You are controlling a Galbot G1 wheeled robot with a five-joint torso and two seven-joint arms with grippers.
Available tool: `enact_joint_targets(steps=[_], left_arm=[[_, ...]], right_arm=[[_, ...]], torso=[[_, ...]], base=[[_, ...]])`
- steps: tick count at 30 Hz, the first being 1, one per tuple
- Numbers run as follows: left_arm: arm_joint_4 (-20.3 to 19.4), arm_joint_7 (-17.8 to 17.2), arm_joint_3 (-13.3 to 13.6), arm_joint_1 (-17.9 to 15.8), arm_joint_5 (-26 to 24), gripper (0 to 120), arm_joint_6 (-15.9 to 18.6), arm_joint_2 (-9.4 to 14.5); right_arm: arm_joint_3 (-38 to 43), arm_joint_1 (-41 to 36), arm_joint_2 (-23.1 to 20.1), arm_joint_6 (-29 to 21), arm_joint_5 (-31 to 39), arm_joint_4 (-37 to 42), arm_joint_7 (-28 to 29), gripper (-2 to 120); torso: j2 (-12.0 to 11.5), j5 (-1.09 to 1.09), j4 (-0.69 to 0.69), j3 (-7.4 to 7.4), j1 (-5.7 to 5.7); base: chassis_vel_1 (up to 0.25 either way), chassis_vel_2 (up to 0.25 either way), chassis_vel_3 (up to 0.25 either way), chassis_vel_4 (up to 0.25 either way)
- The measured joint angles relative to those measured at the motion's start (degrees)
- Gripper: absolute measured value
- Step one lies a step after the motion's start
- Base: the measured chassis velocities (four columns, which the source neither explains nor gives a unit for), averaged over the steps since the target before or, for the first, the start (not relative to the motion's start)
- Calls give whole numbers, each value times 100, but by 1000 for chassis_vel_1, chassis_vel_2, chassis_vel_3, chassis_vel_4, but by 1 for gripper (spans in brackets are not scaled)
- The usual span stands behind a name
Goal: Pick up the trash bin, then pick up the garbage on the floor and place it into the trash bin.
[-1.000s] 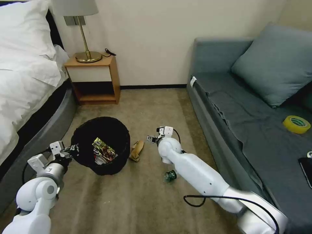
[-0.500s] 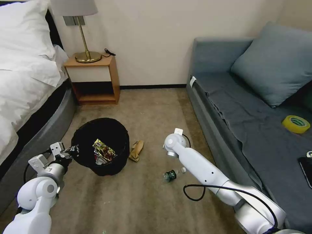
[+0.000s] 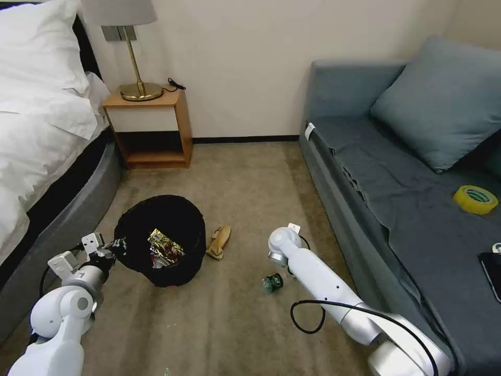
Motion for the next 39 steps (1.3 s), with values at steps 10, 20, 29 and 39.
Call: enact_joint_targets(steps=[10,20,29,39], left_arm=[[108,56,-36,57,85,4,-80,-53],[201,94,-57,62,104,4,-136,-55],[268,121,-43,49,143,4,-176,-76],[333,156,-42,64,177,4,-233,-92]], right_arm=[[54,-137,150,71,-163,-120,-11,100],[57,-244,134,114,-245,-142,-44,100],[68,-327,221,122,-270,-144,-76,100],[73,-413,287,142,-493,-287,-271,100]], torso=[[0,0,-1,0,0],[0,0,-2,0,0],[0,0,-1,0,0],[0,0,-1,0,0]], base=[[0,0,0,0],[0,0,0,0],[0,0,0,0],[0,0,0,0]])
